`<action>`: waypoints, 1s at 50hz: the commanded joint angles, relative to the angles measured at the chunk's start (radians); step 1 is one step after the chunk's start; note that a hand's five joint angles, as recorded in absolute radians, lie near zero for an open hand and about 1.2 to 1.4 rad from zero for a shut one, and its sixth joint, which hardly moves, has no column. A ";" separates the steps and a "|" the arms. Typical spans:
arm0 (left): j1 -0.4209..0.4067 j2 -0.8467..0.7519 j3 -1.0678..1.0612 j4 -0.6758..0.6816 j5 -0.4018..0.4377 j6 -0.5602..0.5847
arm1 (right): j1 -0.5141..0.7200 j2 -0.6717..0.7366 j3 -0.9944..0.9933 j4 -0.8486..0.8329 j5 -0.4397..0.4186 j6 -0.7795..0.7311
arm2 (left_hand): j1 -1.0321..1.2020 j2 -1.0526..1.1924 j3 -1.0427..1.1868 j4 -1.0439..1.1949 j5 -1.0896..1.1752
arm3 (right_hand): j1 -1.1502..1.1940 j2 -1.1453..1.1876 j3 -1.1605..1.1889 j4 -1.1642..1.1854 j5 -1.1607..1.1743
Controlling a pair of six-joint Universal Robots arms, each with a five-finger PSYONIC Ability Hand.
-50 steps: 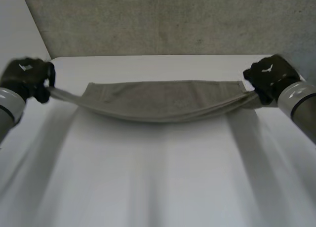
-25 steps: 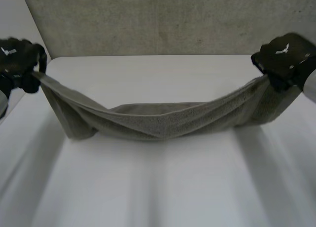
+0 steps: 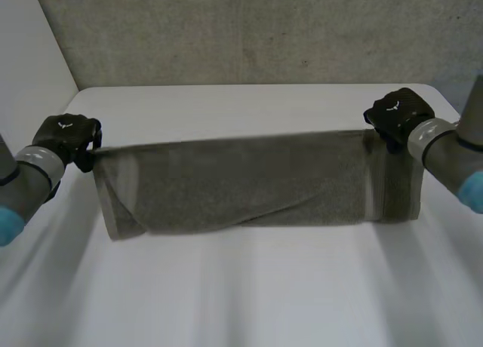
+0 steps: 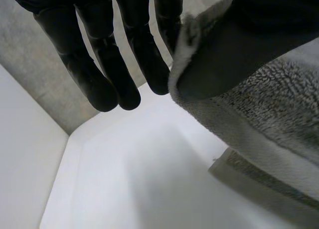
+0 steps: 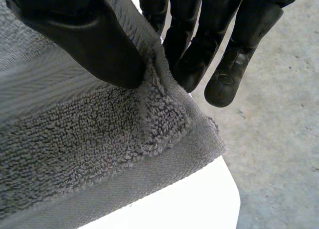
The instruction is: Fold the towel.
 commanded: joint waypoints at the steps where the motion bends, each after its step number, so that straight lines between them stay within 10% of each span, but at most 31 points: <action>1: -0.010 -0.108 0.090 -0.002 -0.050 0.000 | 0.001 0.101 -0.045 -0.136 0.043 0.003 | -0.063 -0.121 -0.156 -0.120 -0.267 | 0.052 0.072 0.049 0.054 0.050; 5: -0.014 -0.128 0.106 0.000 -0.051 0.000 | 0.001 0.132 -0.051 -0.187 0.045 0.002 | -0.063 -0.121 -0.156 -0.120 -0.267 | 0.052 0.072 0.049 0.054 0.050; 6: -0.017 -0.134 0.111 -0.002 -0.050 0.000 | 0.001 0.146 -0.051 -0.207 0.045 0.000 | -0.063 -0.121 -0.156 -0.120 -0.267 | -0.165 -0.145 -0.168 -0.163 -0.167; 7: -0.023 -0.137 0.111 -0.002 -0.048 0.000 | 0.001 0.159 -0.052 -0.221 0.049 0.002 | -0.190 -0.249 -0.283 -0.248 -0.394 | -0.862 -0.841 -0.864 -0.860 -0.864; 8: -0.023 -0.137 0.111 -0.002 -0.048 0.000 | 0.001 0.160 -0.052 -0.221 0.050 0.002 | -0.192 -0.250 -0.284 -0.249 -0.395 | -0.869 -0.848 -0.871 -0.867 -0.871; 9: -0.033 -0.137 0.111 -0.002 -0.050 0.000 | 0.001 0.170 -0.054 -0.232 0.057 0.002 | -0.631 -0.689 -0.723 -0.688 -0.834 | -1.170 -1.149 -1.172 -1.168 -1.172; 10: -0.046 -0.137 0.111 -0.002 -0.053 0.000 | 0.001 0.175 -0.056 -0.235 0.065 0.002 | -0.958 -1.016 -1.050 -1.015 -1.161 | -1.170 -1.149 -1.172 -1.168 -1.172; 15: -0.060 -0.129 0.113 0.003 -0.096 0.000 | 0.007 0.169 -0.057 -0.238 0.091 0.008 | -1.254 -1.312 -1.347 -1.311 -1.458 | -1.170 -1.149 -1.172 -1.168 -1.172; 30: -0.072 -0.007 0.076 -0.006 -0.123 -0.001 | -0.008 -0.049 0.069 -0.235 0.082 0.134 | -1.237 -1.295 -1.330 -1.294 -1.441 | -1.170 -1.149 -1.172 -1.168 -1.172; 50: -0.121 0.237 -0.311 0.017 0.044 0.003 | -0.132 -0.235 0.395 0.014 -0.163 0.275 | -1.116 -1.175 -1.209 -1.174 -1.320 | -0.948 -0.928 -0.951 -0.946 -0.950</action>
